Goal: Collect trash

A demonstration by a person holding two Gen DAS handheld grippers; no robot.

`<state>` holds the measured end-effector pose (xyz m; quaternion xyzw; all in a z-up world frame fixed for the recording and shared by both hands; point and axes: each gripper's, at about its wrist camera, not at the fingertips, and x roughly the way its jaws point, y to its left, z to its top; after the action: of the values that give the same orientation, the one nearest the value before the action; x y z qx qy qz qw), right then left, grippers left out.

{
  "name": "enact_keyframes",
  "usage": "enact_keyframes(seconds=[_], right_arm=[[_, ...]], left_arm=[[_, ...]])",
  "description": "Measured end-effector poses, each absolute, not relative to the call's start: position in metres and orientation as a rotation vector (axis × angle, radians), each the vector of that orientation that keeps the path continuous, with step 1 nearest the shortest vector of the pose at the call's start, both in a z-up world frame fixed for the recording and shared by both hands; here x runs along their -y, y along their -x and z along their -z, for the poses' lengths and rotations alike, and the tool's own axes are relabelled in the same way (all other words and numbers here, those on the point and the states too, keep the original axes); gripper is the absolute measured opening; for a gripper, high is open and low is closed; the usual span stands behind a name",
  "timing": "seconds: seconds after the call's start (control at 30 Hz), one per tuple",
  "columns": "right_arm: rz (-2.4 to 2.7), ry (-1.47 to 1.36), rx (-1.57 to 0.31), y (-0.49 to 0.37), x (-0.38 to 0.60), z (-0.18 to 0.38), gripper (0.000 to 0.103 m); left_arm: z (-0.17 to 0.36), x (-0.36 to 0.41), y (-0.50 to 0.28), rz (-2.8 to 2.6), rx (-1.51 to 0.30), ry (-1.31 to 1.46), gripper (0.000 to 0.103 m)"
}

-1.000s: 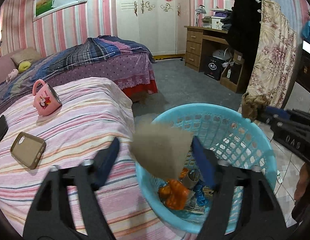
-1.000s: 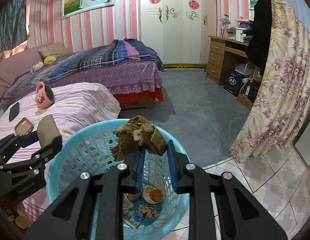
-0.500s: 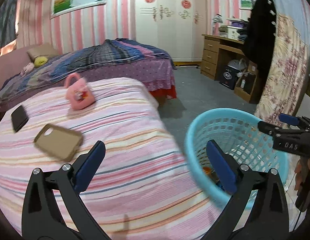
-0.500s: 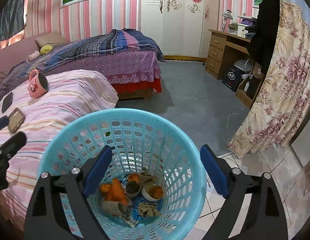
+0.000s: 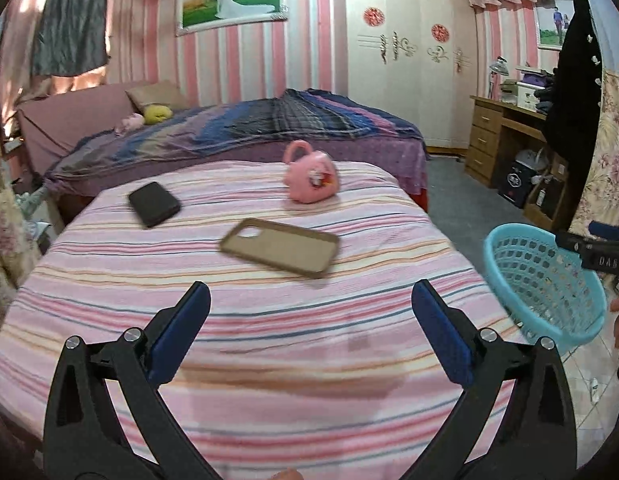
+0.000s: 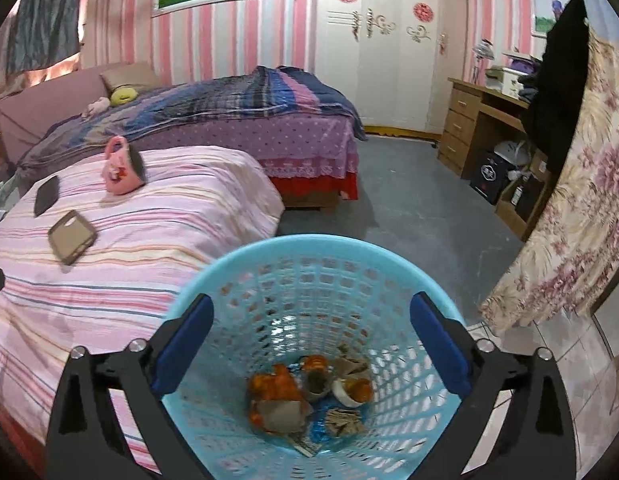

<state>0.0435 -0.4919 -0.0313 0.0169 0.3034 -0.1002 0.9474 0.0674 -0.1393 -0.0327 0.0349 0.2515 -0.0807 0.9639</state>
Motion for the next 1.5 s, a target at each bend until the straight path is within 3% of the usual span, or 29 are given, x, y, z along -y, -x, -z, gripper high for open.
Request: enact_keyframes(seconds=[0.9, 1.5], right_arm=[[0.15, 0.011, -0.398, 0.026, 0.327, 0.019, 0.098], [0.132, 0.011, -0.336, 0.043, 0.314, 0.007, 0.098]], left_arm=[[0.031, 0.074, -0.004, 0.163, -0.419, -0.005, 0.097], [0.021, 0.072, 0.002, 0.164, -0.36, 0.014, 0.097]])
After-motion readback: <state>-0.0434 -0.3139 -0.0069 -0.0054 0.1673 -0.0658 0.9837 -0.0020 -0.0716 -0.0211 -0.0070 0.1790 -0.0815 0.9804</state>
